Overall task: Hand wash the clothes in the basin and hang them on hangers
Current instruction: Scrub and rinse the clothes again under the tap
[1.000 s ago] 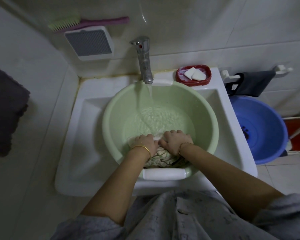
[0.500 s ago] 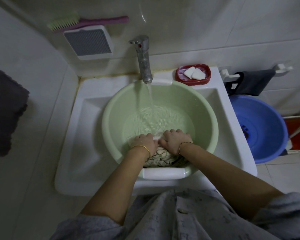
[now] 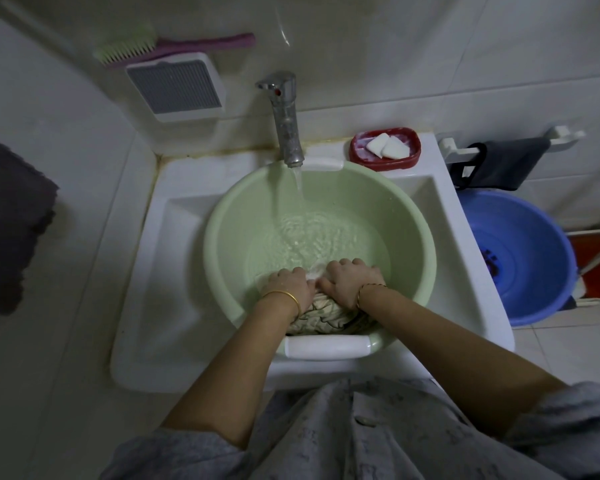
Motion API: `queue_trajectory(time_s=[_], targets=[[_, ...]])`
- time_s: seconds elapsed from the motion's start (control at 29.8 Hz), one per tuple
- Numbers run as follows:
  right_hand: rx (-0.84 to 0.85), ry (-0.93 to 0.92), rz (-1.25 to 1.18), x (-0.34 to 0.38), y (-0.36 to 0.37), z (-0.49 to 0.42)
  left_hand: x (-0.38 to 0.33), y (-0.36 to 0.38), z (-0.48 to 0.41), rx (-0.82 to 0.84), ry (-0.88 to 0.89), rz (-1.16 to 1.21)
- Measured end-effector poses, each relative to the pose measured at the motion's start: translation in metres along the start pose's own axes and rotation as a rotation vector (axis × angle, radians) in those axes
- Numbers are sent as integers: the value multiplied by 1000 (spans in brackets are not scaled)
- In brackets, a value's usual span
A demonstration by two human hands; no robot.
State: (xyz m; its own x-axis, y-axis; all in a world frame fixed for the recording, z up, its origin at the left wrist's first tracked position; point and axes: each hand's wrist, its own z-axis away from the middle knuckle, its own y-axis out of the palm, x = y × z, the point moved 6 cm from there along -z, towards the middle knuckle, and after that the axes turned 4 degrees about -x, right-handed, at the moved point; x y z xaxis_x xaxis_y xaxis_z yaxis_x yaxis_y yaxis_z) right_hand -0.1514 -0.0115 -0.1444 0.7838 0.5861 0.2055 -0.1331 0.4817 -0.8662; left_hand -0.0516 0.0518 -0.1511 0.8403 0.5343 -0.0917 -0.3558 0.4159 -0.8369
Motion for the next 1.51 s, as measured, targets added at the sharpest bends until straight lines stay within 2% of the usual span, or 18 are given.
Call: queue_trajectory(time_s=[1.51], targets=[[8,3,-5,0,0,0,1,1,-1,3,-13,25]])
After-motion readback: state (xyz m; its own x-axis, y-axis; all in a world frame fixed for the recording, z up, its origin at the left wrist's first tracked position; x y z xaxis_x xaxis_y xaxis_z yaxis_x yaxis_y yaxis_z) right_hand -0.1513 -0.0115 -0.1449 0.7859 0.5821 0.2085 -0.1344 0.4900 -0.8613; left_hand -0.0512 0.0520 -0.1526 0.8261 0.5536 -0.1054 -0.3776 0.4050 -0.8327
